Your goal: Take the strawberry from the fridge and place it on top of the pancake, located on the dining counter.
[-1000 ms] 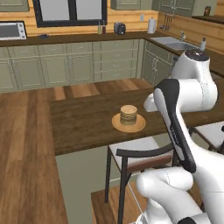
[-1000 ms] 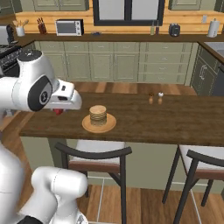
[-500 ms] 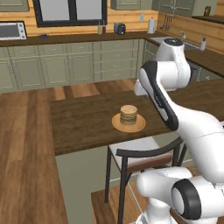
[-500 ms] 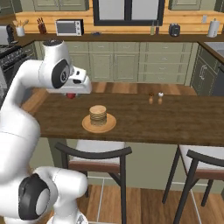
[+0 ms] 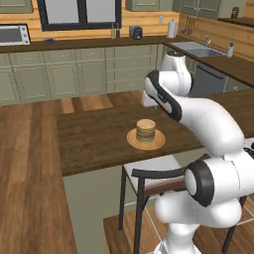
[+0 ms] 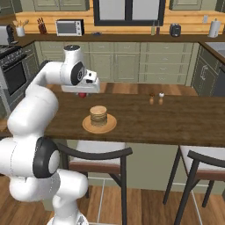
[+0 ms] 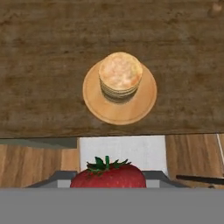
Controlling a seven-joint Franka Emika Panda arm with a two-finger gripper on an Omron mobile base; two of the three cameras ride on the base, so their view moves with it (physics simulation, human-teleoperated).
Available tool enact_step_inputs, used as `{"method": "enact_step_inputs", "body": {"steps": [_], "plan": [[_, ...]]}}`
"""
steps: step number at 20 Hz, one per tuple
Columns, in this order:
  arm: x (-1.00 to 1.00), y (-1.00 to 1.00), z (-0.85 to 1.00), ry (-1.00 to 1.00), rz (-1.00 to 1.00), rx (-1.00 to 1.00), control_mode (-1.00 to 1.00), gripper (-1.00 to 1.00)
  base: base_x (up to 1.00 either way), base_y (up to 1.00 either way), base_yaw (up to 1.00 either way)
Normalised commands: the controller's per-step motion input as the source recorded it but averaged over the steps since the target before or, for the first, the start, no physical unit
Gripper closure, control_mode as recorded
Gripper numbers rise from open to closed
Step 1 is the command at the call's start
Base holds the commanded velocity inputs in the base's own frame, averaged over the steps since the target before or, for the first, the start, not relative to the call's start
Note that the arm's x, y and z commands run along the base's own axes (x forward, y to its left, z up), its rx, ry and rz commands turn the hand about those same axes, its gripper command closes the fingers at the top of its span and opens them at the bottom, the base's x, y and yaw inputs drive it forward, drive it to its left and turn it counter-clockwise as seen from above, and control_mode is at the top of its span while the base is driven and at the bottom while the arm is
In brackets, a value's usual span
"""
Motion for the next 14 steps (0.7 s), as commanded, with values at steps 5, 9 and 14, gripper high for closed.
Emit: {"method": "enact_step_inputs", "body": {"steps": [5,9,14], "plan": [[0.99,0.00,-0.89,0.00,0.00,-0.02,-1.00,1.00,0.00,0.00,0.00],[0.92,0.00,-0.62,-0.03,0.00,0.00,-1.00,1.00,0.00,0.00,0.00],[0.86,-0.01,-0.39,-0.01,0.00,0.00,-1.00,1.00,0.00,0.00,0.00]]}}
